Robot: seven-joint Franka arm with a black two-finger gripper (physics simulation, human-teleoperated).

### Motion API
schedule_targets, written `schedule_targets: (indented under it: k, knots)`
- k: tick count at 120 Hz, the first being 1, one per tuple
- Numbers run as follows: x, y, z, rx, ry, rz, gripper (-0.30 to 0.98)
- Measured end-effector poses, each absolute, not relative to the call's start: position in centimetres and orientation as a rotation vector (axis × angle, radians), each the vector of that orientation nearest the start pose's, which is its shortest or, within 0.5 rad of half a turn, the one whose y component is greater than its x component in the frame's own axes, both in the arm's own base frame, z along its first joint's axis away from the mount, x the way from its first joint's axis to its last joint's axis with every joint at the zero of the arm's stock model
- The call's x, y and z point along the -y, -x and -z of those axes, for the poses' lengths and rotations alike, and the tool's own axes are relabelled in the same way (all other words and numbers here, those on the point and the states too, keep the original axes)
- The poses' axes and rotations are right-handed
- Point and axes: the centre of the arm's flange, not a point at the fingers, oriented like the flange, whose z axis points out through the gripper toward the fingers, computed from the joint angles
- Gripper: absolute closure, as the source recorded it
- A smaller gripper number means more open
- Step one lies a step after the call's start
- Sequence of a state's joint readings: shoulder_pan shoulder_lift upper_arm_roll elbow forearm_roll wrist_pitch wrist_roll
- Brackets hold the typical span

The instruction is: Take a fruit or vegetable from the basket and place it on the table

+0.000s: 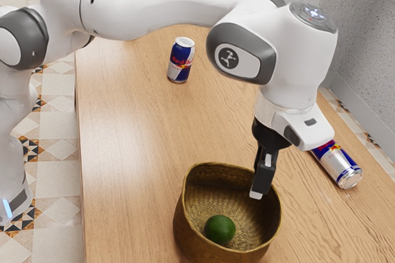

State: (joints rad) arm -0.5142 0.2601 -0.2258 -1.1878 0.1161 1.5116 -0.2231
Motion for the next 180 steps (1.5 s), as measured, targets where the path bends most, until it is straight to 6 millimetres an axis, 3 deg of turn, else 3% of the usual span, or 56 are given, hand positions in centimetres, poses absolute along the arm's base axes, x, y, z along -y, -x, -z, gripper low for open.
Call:
schedule_targets:
  k: [6, 26, 44, 69, 122, 156, 180]
  knots:
    - [39.2, -48.3, -63.9, -0.76, 3.014, 0.112, 0.0]
    - [37.9, -44.7, -60.4, -0.771, 2.984, 0.078, 0.0]
    - [38.7, -44.7, -59.5, -0.79, 3.004, 0.125, 0.0]
    - [38.7, -45.1, -55.6, -0.786, 3.013, 0.108, 0.0]
    - [38.3, -45.5, -53.9, -0.766, 3.053, 0.129, 0.0]
    - [36.1, -47.4, -53.5, -0.696, 3.077, 0.126, 0.0]
    - [36.7, -46.7, -52.0, -0.722, 3.079, 0.11, 0.0]
